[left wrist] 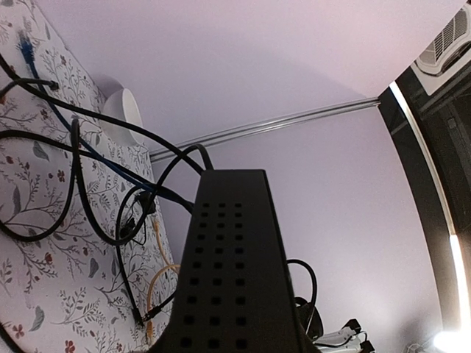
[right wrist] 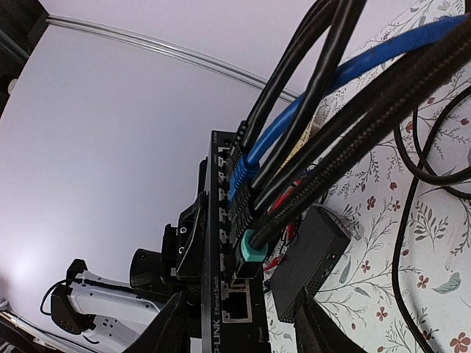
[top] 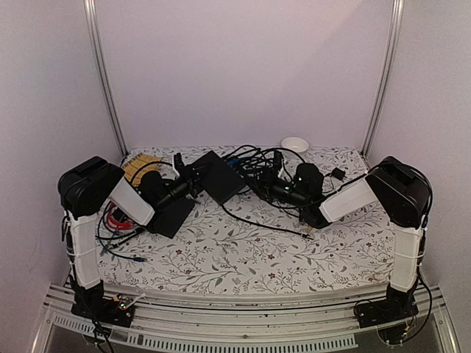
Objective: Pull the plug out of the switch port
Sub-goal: Pull the connector from the switch port.
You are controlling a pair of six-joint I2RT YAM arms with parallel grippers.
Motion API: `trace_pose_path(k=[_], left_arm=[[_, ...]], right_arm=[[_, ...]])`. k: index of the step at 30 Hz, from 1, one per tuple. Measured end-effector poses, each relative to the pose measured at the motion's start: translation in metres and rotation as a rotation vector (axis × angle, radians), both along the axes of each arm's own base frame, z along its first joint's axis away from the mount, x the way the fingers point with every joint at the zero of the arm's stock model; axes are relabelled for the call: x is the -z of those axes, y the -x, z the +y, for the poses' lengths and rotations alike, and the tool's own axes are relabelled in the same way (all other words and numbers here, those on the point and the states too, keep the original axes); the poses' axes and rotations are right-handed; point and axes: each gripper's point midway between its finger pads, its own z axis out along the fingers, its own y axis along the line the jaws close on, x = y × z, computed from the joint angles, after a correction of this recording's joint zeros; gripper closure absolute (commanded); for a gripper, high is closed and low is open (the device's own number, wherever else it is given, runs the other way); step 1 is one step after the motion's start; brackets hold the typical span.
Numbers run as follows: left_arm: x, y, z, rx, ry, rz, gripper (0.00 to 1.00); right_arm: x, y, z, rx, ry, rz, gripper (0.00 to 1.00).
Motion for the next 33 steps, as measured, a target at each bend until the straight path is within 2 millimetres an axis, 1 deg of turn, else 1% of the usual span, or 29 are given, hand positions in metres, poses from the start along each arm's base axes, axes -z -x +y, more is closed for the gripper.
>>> trace_pose_path(k=[4,10,12,21,33], left_arm=[[-0.001,0.0,-0.001,0.003,0.002,-0.004,1.0],[-0.002,0.001,-0.003,0.013,0.001,-0.006,1.0],[-0.004,0.001,-0.004,0.015,0.005,-0.008,1.0],[-0.008,0.003,-0.008,0.035,0.007,-0.02,1.0],[-0.01,0.005,-0.012,0.047,0.009,-0.025,1.0]], right_arm=[[-0.002,-0.001,0.001,-0.002,-0.009,0.005,0.54],[-0.017,-0.004,0.005,-0.008,-0.043,-0.019,0.54],[-0.019,-0.004,0.006,-0.013,-0.049,-0.023,0.53],[-0.015,-0.005,0.01,-0.028,-0.055,-0.007,0.54],[-0.015,-0.005,0.011,-0.034,-0.08,-0.002,0.68]])
